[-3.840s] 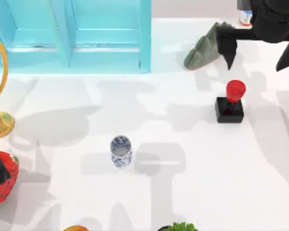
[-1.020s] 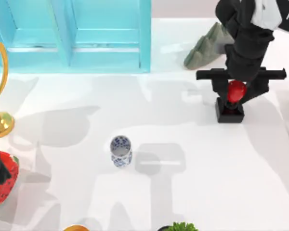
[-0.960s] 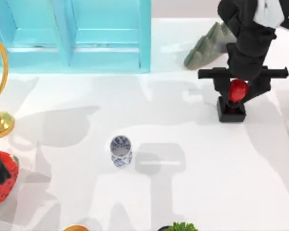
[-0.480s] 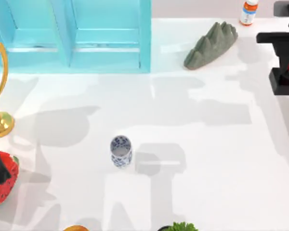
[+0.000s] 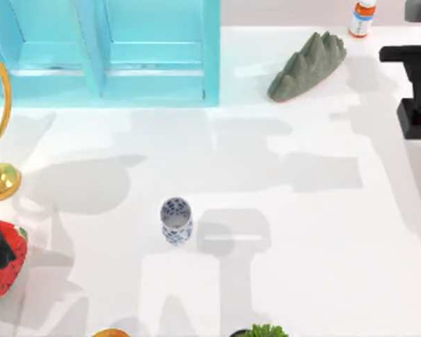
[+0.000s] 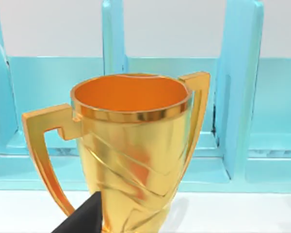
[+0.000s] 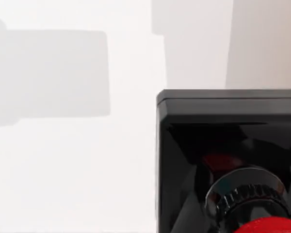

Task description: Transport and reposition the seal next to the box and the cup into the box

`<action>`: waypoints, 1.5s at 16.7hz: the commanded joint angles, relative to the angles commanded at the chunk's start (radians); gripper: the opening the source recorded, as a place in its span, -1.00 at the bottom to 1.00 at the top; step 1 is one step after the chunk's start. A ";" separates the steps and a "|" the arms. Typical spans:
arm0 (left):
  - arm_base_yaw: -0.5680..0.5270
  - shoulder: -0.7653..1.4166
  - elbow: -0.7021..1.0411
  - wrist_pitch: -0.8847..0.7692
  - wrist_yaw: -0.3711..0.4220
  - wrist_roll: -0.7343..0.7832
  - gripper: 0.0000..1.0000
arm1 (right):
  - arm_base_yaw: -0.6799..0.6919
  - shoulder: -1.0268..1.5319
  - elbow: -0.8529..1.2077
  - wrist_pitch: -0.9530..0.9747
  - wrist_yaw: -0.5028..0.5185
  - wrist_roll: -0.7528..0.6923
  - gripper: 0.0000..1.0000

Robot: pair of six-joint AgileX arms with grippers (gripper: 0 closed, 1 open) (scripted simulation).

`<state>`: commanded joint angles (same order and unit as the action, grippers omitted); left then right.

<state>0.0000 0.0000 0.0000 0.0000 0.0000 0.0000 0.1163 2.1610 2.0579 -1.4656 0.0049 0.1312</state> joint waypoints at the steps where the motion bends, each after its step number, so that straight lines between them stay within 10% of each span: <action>1: 0.000 0.000 0.000 0.000 0.000 0.000 1.00 | 0.006 -0.035 -0.040 0.007 0.000 0.006 -1.00; 25: 0.000 0.000 0.000 0.000 0.000 0.000 1.00 | 0.091 -0.465 -0.786 0.325 0.000 0.092 -1.00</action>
<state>0.0000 0.0000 0.0000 0.0000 0.0000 0.0000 0.2077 1.6961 1.2722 -1.1407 0.0049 0.2233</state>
